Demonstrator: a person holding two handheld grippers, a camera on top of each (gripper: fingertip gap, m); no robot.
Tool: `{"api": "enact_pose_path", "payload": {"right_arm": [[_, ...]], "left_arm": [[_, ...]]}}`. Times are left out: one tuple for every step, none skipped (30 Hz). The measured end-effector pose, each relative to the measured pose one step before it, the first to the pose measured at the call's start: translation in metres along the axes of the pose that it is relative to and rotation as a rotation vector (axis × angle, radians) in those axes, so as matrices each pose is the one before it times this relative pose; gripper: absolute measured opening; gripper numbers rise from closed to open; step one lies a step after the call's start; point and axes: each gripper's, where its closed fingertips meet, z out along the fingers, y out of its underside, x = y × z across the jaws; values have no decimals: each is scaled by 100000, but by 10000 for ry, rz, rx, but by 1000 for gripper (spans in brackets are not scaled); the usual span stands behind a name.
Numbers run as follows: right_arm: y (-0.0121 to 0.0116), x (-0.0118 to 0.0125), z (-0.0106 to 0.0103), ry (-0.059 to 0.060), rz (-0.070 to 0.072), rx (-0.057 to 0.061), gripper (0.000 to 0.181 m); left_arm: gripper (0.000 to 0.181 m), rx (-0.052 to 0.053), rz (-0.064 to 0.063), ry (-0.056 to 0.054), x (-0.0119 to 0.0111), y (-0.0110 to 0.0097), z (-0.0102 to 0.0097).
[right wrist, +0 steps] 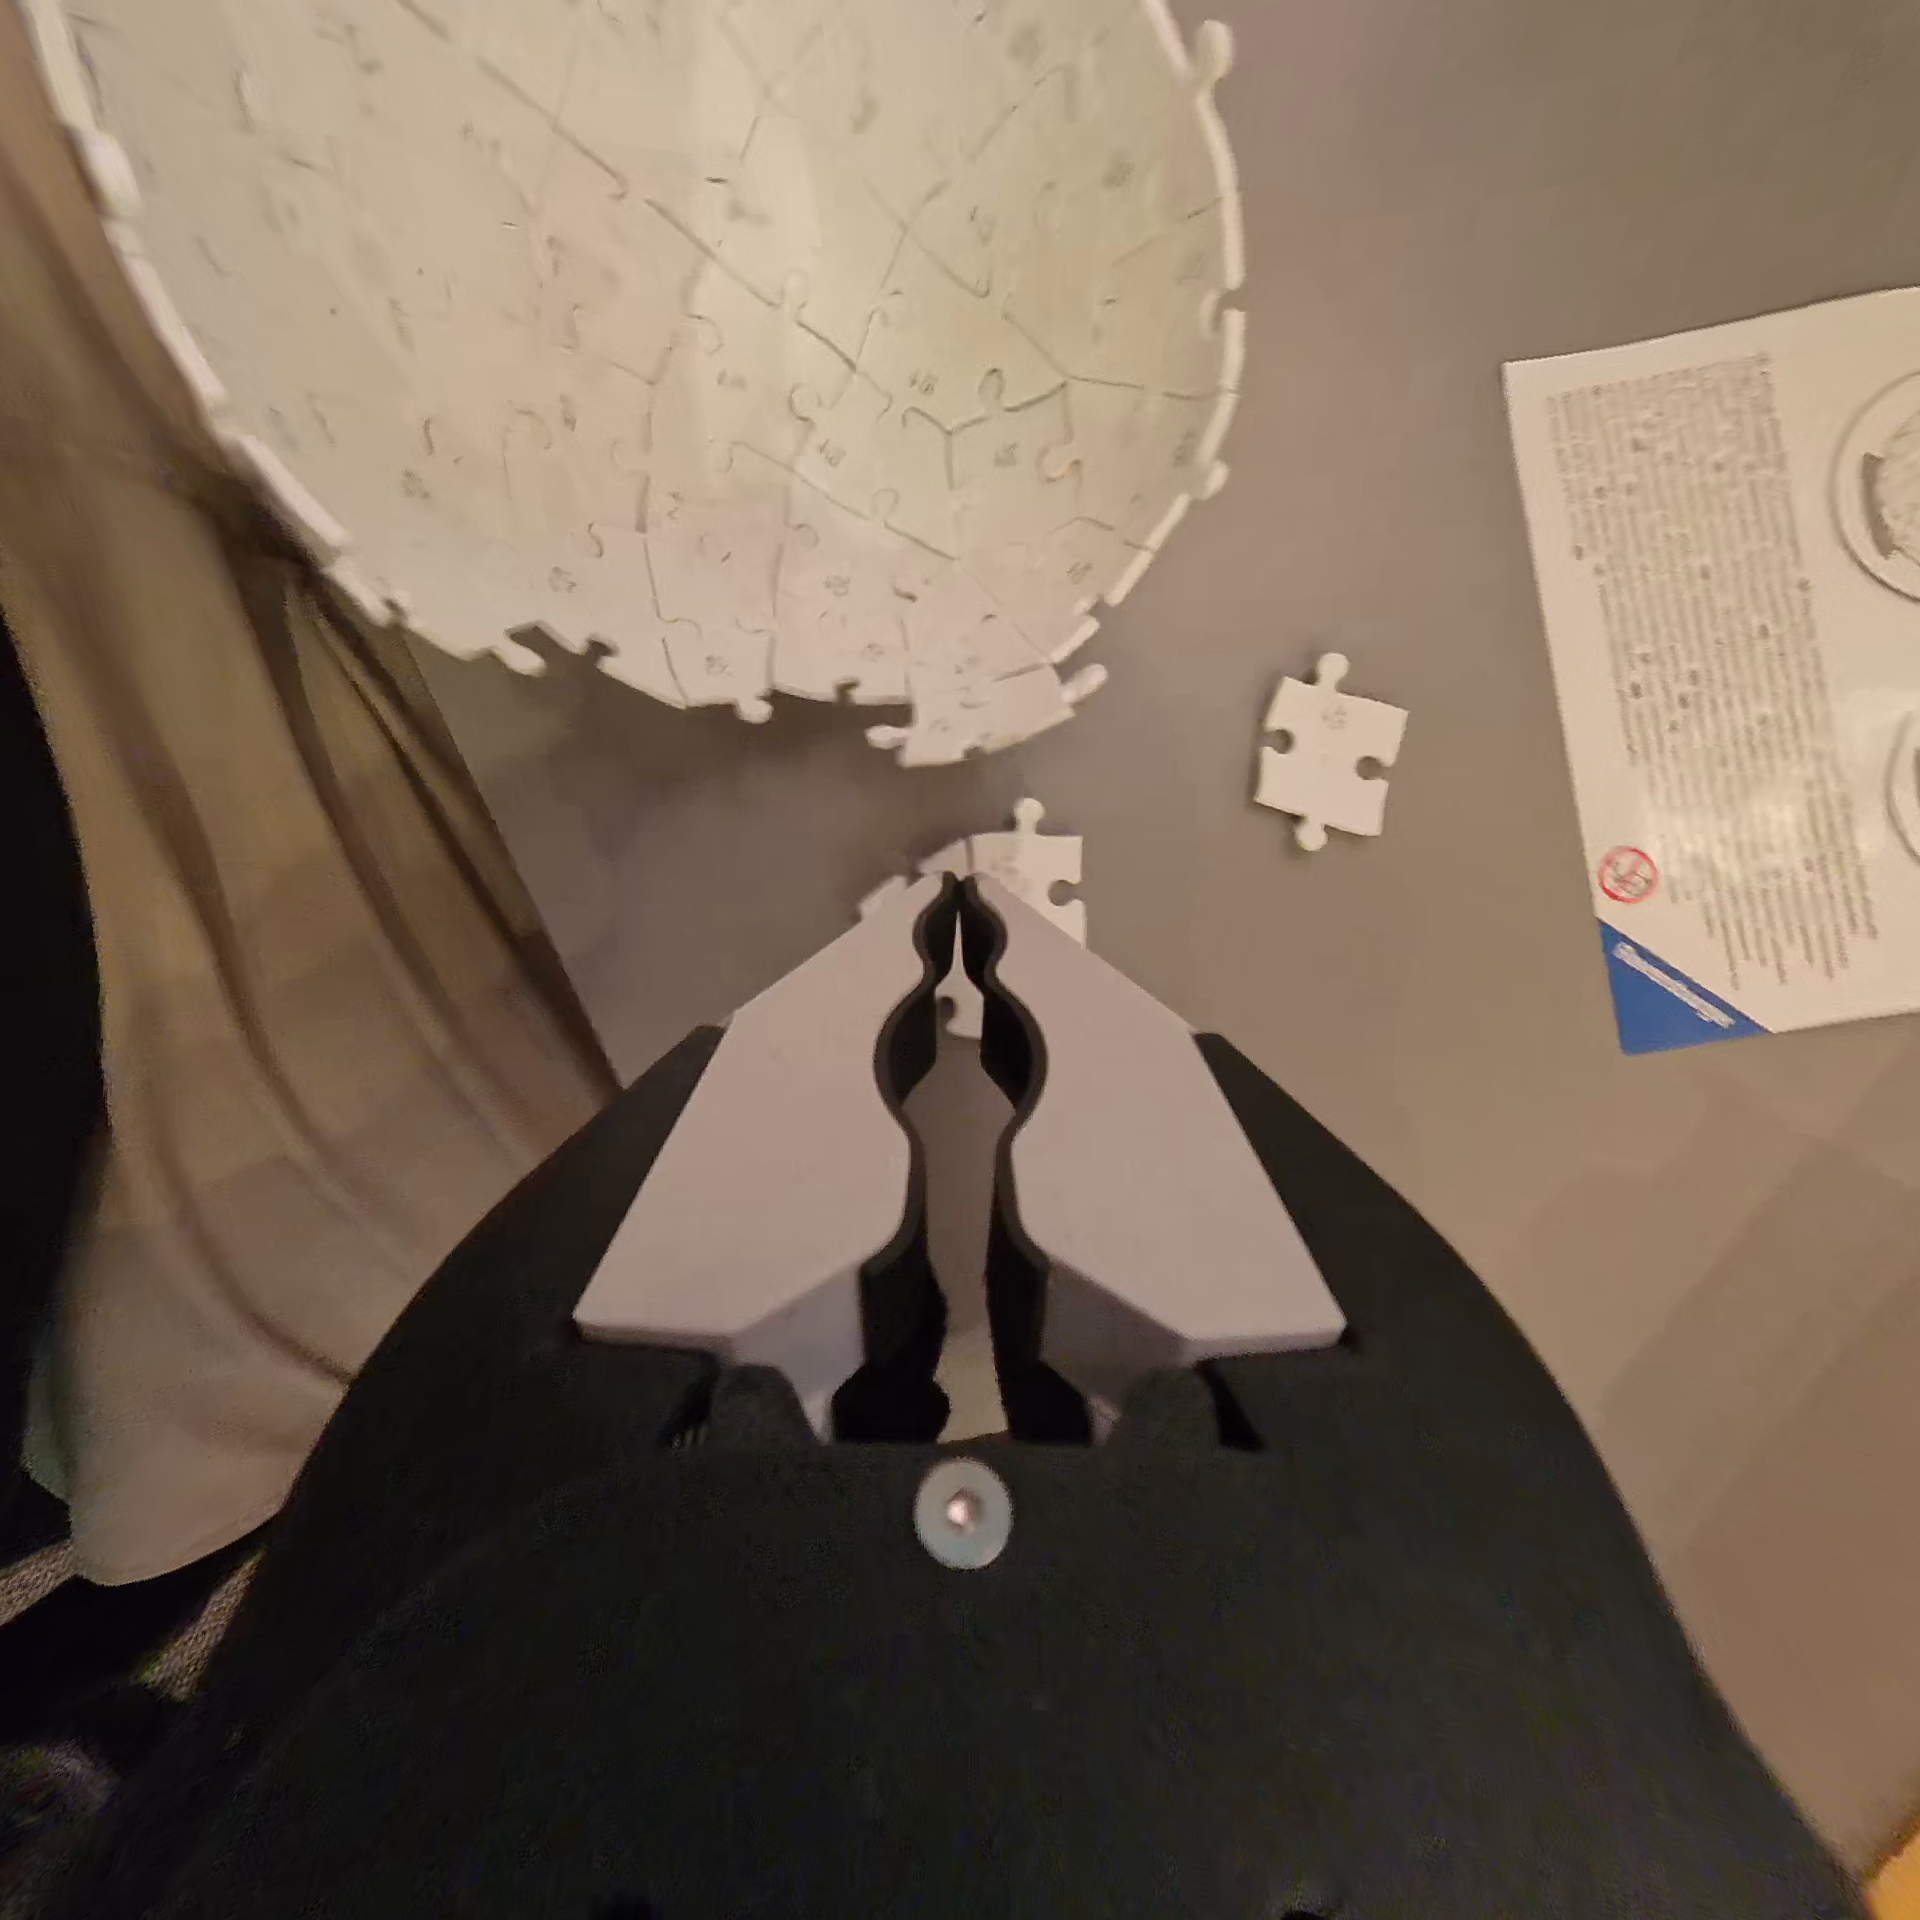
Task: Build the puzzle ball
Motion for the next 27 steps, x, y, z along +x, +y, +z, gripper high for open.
{"api": "enact_pose_path", "payload": {"right_arm": [[344, 774, -89, 305, 41, -110, 0], [436, 781, 3, 322, 28, -170, 0], [443, 488, 48, 165, 29, -191, 0], [402, 251, 86, 81, -18, -180, 0], [443, 78, 123, 33, -35, -219, 0], [308, -102, 126, -28, -42, -151, 0], [-52, -242, -1, -81, -3, 60, 0], [-13, -332, -16, -143, 61, 8, 0], [-2, -143, -23, 4, 9, -7, 0], [22, -80, -14, 51, -17, -15, 0], [22, -105, -19, 2, 39, -14, 0], [42, -77, -21, -1, 110, -24, 0], [82, -54, -54, 9, 74, -47, 0], [53, -119, -73, 6, -17, -18, 0], [-2, -196, -72, -12, -24, 22, 0], [48, -248, -27, -45, 24, -18, 0], [92, -264, 16, -43, 10, -40, 0], [31, -189, -6, 1, 14, -7, 0], [44, -153, -42, -5, 40, -27, 0], [17, -74, -61, 24, 8, -6, 0], [-83, 8, -97, 47, 6, 48, 0], [-114, 39, -130, 12, 43, 54, 0], [-173, 78, -135, 27, 13, 72, 0], [-211, 202, -91, 94, 5, 89, 0], [-147, 160, -4, 39, 20, 57, 0], [-45, 81, 92, -10, 21, 3, 0], [63, 104, 147, 21, -14, -55, 0]], "left_arm": [[58, 4, -5, 8, 6, -17, 5], [58, 1, -1, 11, 30, -10, -1], [58, -5, 19, -5, 7, 2, 12], [58, -10, 21, -15, 0, 11, 3], [58, 1, -4, -4, -2, -1, 0], [58, 8, -22, 5, 2, -18, -6], [58, 6, -10, -6, -1, 2, 7], [58, 4, 3, -7, 9, -7, 11], [58, 8, 0, 7, 29, -13, 15], [58, 8, -3, 10, 34, -18, 28], [58, -4, 4, 10, 21, -5, 25], [58, -16, 12, 15, 42, 19, 28], [58, -22, 12, 9, 20, 26, 23], [58, -5, 3, 3, 22, 23, 12], [58, 10, -8, 5, 6, -10, 0], [58, 5, -9, 5, 7, -4, -4], [58, 1, 0, -6, -15, 6, 10], [58, 6, 2, -6, -2, -6, -1], [58, 10, -9, 0, 6, -4, 11], [58, 12, -8, 2, 16, -4, 6], [58, -5, 4, 1, 26, 2, 12], [58, -8, 15, -1, 21, 13, 21], [58, 1, 6, -2, 11, 11, 29], [58, 2, -11, 6, -1, 11, 20], [58, 6, -5, 1, 4, -23, 14], [58, -9, 12, -5, -2, -17, 14], [58, -12, 21, -8, 2, 2, 4]]}}
